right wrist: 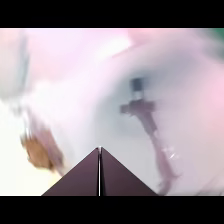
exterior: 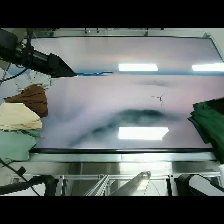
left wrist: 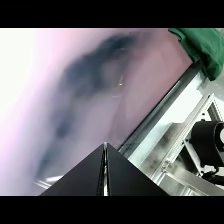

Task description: Fold the shirts.

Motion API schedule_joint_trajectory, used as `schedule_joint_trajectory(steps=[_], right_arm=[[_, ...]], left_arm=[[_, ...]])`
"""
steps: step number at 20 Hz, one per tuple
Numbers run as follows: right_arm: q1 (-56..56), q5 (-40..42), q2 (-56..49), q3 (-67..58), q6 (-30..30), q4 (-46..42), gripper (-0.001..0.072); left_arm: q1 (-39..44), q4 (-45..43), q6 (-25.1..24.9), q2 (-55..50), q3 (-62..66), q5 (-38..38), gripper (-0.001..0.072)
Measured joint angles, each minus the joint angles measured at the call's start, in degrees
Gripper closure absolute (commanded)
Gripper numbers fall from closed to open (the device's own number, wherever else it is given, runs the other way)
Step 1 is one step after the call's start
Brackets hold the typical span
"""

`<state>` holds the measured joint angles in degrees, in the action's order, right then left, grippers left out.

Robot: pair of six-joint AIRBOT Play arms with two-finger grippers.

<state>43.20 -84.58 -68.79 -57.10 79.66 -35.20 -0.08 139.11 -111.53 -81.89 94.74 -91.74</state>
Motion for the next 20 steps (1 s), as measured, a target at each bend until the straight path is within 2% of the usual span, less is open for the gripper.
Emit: schedule_joint_trajectory(steps=[4, 8, 13, 20], right_arm=[[-20.98, 8.48, 3.98, -1.11, -11.3, 3.34, 0.0692], [-36.33, 18.03, 9.73, 1.7, -17.84, -1.14, 0.0691], [-43.76, 23.04, 12.44, 3.82, -19.96, -3.61, 0.069], [-45.31, 22.75, 12.94, 4.24, -19.87, -2.71, 0.069]], left_arm=[[0.5, -1.95, 0.79, 9.01, -10.08, 3.76, 0.069], [-0.09, -5.05, 1.66, 20.61, -26.23, 8.9, 0.069], [-2.01, -6.29, 2.45, 30.95, -40.28, 12.83, 0.0688], [-3.58, -6.49, 2.49, 36.22, -44.74, 13.31, 0.0686]])
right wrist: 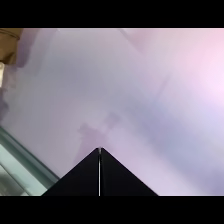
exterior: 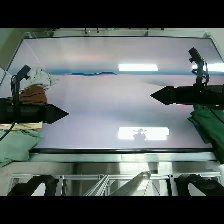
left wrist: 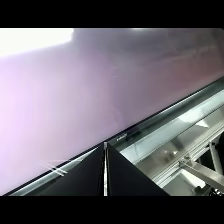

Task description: Fold the shirts.

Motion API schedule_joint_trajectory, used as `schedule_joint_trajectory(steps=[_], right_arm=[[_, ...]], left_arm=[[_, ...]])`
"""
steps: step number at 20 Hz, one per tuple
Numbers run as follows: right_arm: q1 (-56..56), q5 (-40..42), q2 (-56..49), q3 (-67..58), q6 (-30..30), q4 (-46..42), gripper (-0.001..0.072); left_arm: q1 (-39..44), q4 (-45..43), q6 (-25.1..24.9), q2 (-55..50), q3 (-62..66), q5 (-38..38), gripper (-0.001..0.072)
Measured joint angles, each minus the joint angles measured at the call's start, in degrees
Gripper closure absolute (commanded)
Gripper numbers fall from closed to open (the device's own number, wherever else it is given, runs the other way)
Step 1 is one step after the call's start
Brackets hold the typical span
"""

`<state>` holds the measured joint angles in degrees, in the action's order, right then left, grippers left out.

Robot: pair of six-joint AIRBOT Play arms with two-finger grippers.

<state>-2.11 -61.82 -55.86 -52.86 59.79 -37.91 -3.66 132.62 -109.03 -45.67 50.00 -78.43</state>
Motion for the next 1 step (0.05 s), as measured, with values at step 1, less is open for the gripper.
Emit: schedule_joint_trajectory(steps=[1], right_arm=[[-0.04, 0.0, 0.0, 0.02, 0.13, 0.02, 0.069]], left_arm=[[-0.04, 0.0, 0.0, 0.2, -0.15, 0.0, 0.0686]])
